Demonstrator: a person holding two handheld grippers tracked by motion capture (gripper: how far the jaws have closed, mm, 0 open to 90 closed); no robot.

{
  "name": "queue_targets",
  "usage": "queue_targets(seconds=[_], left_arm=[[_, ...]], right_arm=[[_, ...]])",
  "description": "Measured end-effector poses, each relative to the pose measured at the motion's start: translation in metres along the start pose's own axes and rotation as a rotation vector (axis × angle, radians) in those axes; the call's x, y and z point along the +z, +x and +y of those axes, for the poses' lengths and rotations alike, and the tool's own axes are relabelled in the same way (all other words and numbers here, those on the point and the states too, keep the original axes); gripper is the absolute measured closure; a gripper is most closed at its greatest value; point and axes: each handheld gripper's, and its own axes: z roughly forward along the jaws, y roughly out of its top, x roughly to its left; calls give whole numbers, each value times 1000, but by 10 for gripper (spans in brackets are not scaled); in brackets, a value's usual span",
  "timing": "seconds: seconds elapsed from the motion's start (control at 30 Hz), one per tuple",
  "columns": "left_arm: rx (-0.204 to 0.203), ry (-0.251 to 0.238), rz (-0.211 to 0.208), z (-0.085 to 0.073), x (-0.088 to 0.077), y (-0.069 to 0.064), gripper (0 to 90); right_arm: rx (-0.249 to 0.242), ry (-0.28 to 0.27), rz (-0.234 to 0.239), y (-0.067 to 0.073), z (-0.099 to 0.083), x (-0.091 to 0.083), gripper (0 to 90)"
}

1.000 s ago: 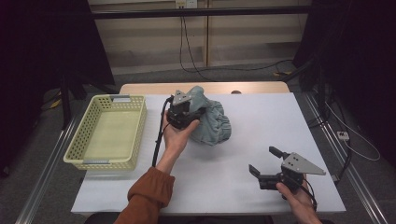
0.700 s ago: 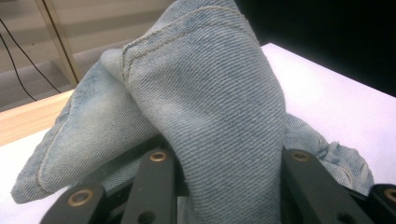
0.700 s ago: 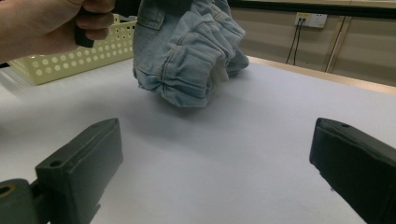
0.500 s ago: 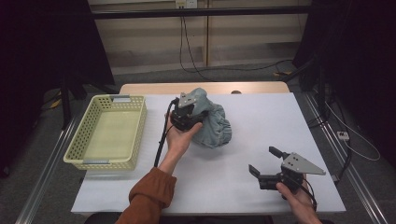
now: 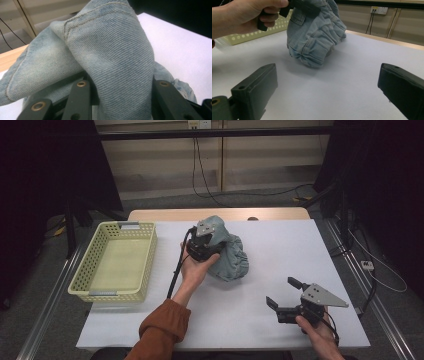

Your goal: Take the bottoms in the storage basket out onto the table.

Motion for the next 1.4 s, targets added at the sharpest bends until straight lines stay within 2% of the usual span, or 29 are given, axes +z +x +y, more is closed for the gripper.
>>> queue_targets(seconds=[0.47, 0.77, 0.87, 0.93, 1.07, 1.13, 1.4], left_arm=[[28, 69, -15, -8, 13, -1, 600], [19, 111, -27, -15, 23, 1, 562], [29, 126, -30, -17, 25, 1, 554], [15, 127, -37, -18, 27, 2, 546], [26, 142, -36, -19, 29, 2, 526], [49, 146, -29, -20, 31, 2, 514], [57, 143, -27, -23, 37, 0, 473]], right_arm=[[-1, -1, 1, 0, 0, 0, 28], [-1, 1, 3, 0, 0, 0, 28], [-1, 1, 2, 0, 0, 0, 28], [-1, 2, 1, 0, 0, 0, 28], [-2, 3, 3, 1, 0, 0, 28], [-3, 4, 5, 1, 0, 1, 28], [-2, 4, 3, 1, 0, 1, 28]])
